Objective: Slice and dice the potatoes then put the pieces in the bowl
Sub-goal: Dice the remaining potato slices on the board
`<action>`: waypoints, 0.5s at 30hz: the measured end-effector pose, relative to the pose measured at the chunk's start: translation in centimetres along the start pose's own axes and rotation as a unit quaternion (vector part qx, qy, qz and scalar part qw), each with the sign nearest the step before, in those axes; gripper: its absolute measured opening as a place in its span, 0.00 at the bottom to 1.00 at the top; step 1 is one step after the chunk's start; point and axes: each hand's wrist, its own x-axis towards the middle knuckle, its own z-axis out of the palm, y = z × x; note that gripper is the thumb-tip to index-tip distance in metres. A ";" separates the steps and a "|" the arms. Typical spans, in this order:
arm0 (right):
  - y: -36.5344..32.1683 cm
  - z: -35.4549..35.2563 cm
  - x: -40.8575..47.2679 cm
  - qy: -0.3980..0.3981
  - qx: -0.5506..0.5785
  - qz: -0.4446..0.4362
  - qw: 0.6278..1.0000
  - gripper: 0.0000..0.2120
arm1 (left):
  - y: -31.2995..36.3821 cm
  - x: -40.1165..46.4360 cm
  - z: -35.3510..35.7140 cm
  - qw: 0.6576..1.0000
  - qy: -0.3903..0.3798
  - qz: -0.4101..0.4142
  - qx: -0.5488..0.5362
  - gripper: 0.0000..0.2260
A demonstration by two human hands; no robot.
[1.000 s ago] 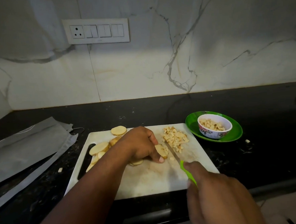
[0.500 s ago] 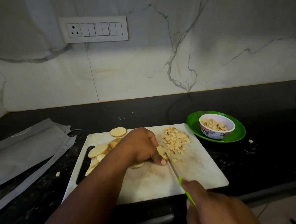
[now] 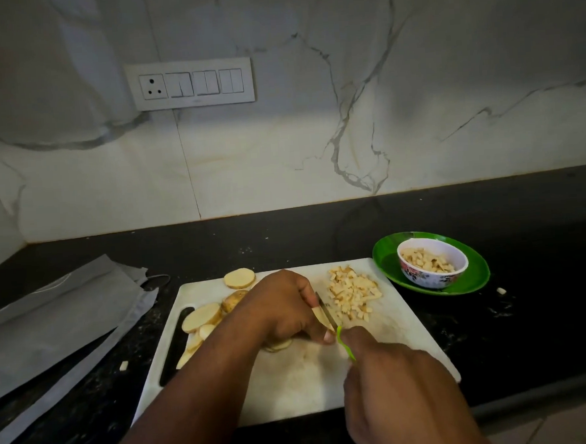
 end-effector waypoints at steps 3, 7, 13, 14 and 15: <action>0.4 1.2 -0.5 0.001 -0.007 0.032 0.999 0.20 | 0.0 0.2 0.0 1.000 -0.002 -0.010 -0.004 0.19; 1.4 3.3 -2.8 0.058 -0.003 0.006 0.998 0.15 | 0.0 0.5 -0.1 1.000 -0.010 -0.004 -0.005 0.19; 0.3 -0.9 -3.8 -0.004 -0.001 0.016 1.000 0.15 | -0.4 0.2 -0.5 1.000 -0.023 0.019 0.000 0.20; 0.2 -1.4 -3.4 0.011 0.015 0.026 0.999 0.18 | -0.6 0.1 -0.7 0.999 -0.030 0.023 -0.004 0.20; 0.1 -2.2 -3.0 -0.007 0.010 0.029 1.000 0.22 | -0.7 0.1 -0.9 0.999 -0.036 0.023 -0.009 0.19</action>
